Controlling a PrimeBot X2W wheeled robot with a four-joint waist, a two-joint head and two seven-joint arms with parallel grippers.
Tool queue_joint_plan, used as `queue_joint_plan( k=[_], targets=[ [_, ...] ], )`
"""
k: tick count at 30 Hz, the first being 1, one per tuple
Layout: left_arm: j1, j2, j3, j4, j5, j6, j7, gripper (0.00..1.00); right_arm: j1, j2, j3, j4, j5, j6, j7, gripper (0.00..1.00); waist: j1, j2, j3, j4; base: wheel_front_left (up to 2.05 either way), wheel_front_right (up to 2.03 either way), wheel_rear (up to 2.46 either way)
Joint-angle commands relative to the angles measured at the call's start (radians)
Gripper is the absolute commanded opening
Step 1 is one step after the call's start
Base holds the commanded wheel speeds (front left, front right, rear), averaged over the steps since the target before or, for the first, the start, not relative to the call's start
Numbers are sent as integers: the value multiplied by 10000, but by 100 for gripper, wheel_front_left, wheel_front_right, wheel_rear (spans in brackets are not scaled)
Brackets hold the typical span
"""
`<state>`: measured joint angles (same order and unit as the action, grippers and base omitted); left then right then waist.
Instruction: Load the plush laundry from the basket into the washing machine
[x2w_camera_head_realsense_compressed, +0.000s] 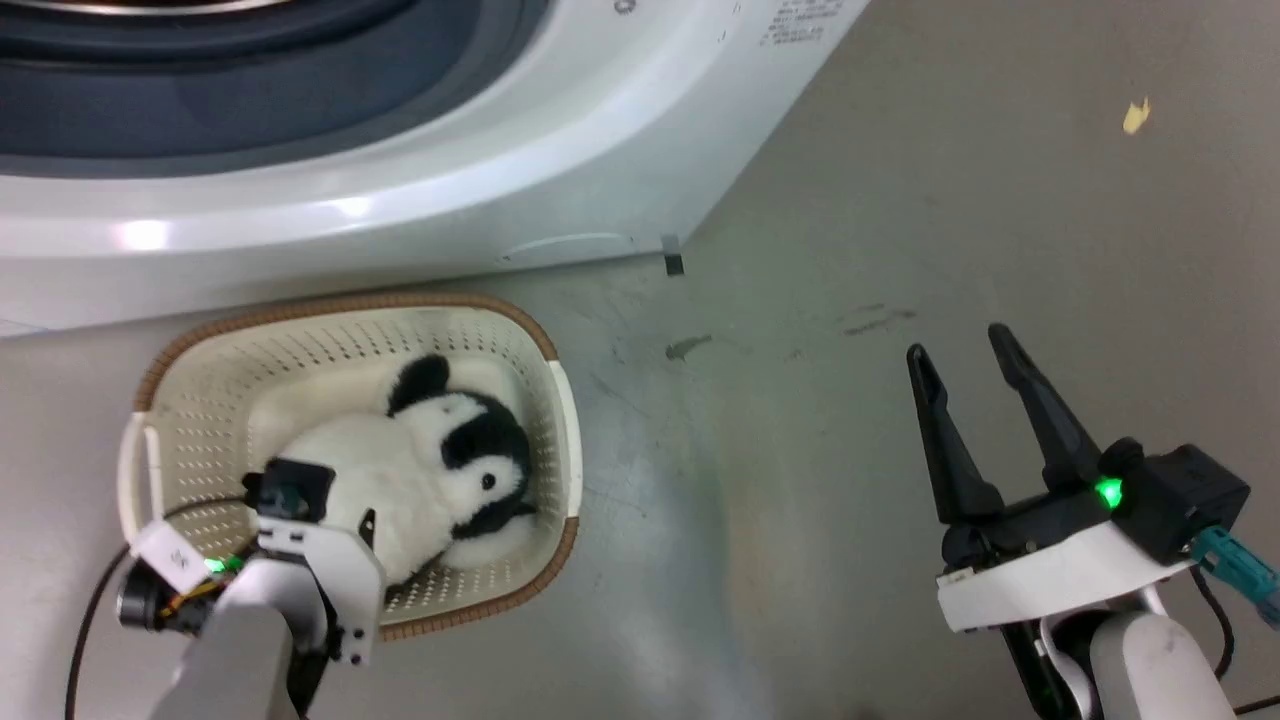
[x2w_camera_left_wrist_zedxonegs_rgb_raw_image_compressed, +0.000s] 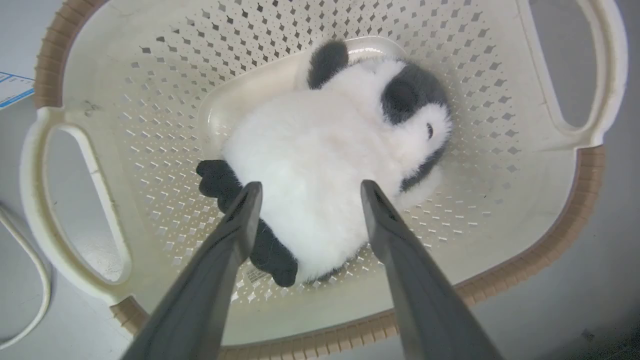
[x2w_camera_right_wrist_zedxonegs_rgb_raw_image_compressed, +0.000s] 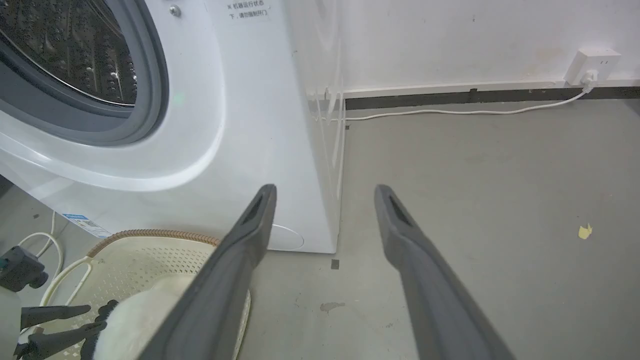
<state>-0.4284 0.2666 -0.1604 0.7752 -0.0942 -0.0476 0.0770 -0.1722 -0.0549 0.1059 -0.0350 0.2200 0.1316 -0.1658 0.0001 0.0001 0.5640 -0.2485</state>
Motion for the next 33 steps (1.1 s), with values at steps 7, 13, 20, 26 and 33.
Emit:
queue_joint_plan(
  k=[7, 13, 20, 26, 33],
  targets=[
    [-1086, 458, -447, 871, -12, -295, 664, 100, -457, 34, 171, -138, 333, -7, -233, 100, -1, -1, 871, -379, 0, 0, 0],
    [-1744, 817, -726, 1404, -102, -430, 934, 100, -701, 36, 238, -162, 583, -7, -359, 100, -1, -1, 1497, -619, 0, 0, 0],
    [-2376, 1061, -1059, 2032, -210, -530, 1184, 100, -957, 39, 377, -188, 847, -8, -505, 100, -1, -1, 2160, -872, 0, 0, 0],
    [-2788, 1227, -1296, 2584, -324, -548, 1243, 47, -1181, 41, 439, -197, 1050, -8, -630, 100, -1, -1, 2669, -1039, 0, 0, 0],
    [-3009, 1131, -1478, 3453, -841, -673, 783, 0, -1382, 45, 362, 3, 1115, -9, -818, 100, -1, -1, 2760, -1058, 0, 0, 0]
  ],
)
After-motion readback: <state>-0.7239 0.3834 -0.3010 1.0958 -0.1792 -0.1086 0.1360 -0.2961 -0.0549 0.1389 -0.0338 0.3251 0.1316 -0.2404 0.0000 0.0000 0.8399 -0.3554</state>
